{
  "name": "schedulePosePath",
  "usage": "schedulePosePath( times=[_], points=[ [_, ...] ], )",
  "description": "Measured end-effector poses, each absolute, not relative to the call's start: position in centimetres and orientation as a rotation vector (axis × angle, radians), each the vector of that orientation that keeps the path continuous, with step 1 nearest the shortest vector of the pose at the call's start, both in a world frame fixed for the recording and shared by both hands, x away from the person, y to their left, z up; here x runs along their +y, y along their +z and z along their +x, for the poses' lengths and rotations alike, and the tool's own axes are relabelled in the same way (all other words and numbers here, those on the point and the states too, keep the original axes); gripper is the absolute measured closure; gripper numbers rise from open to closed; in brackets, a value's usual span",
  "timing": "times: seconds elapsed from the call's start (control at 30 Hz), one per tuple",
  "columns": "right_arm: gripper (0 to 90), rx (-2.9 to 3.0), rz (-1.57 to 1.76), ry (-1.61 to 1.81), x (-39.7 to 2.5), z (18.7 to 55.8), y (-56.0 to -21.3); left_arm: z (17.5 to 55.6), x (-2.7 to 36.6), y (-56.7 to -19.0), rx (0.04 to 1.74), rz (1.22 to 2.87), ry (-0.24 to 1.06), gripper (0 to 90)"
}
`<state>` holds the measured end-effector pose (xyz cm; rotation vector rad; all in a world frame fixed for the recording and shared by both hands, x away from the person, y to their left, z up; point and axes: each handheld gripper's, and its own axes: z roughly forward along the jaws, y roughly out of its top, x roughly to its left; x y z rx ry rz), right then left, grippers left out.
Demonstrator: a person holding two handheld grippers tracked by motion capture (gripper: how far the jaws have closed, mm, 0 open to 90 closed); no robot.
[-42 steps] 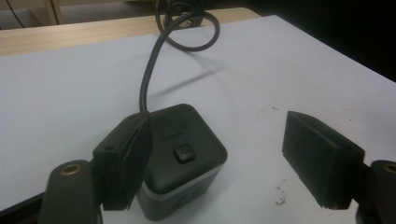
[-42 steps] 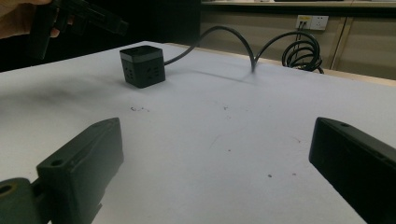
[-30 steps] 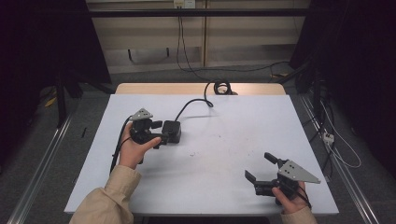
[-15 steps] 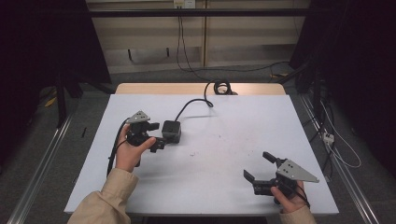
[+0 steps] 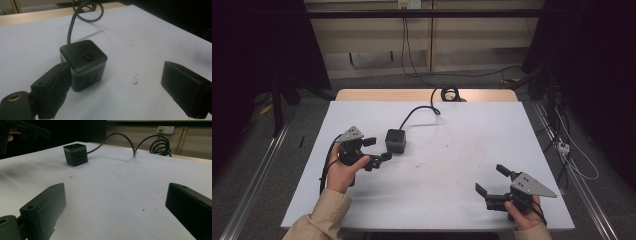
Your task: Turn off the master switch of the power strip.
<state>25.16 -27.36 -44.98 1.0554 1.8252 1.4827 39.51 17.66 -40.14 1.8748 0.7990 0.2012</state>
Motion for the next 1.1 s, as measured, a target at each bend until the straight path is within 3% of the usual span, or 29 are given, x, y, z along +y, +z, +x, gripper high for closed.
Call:
schedulePosePath(
  times=[1.1],
  points=[
    [2.8, 1.814, 1.062, 1.473, -27.7, 24.9, -44.9, 36.3, 20.2, -41.6, 0.765, 1.882, 0.214, 10.4]
  ],
)
